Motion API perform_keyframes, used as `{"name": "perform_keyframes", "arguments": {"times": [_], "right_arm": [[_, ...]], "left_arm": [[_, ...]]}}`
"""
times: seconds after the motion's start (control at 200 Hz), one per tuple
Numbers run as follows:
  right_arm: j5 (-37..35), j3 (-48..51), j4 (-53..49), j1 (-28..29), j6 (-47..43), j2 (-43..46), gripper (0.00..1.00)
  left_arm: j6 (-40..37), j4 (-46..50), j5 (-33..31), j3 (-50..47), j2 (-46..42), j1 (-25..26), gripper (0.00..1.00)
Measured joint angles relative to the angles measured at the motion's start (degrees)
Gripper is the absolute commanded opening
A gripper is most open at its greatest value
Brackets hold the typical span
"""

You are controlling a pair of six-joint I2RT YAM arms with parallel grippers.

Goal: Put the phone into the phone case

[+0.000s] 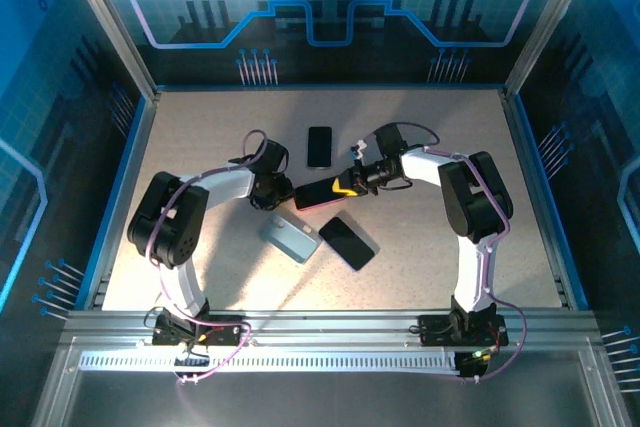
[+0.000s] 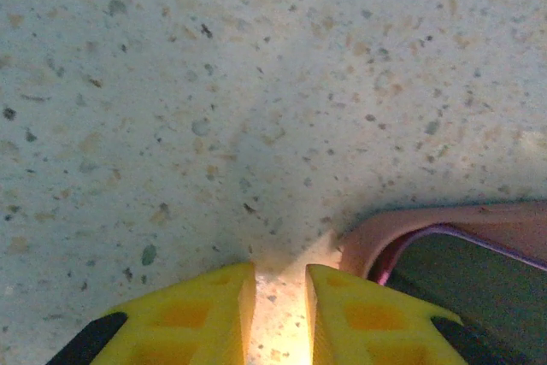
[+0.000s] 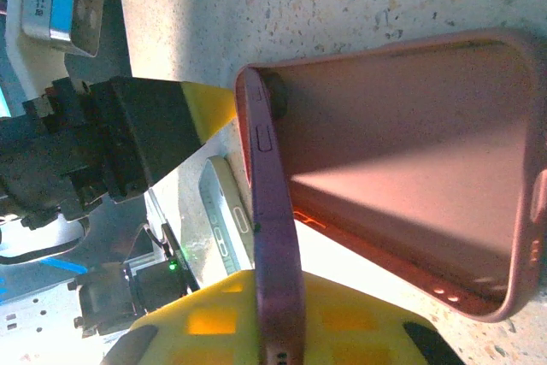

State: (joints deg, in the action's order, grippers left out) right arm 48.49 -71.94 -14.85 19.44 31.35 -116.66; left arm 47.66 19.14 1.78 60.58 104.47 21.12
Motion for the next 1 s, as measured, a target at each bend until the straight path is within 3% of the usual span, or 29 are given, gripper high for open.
{"name": "perform_keyframes", "arguments": {"times": [1.001], "right_arm": [[0.81, -2.75, -3.21, -0.28, -1.66, -2.40, 0.00]], "left_arm": [[0.09, 2.69, 0.83, 5.66, 3.87, 0.48, 0.24]]}}
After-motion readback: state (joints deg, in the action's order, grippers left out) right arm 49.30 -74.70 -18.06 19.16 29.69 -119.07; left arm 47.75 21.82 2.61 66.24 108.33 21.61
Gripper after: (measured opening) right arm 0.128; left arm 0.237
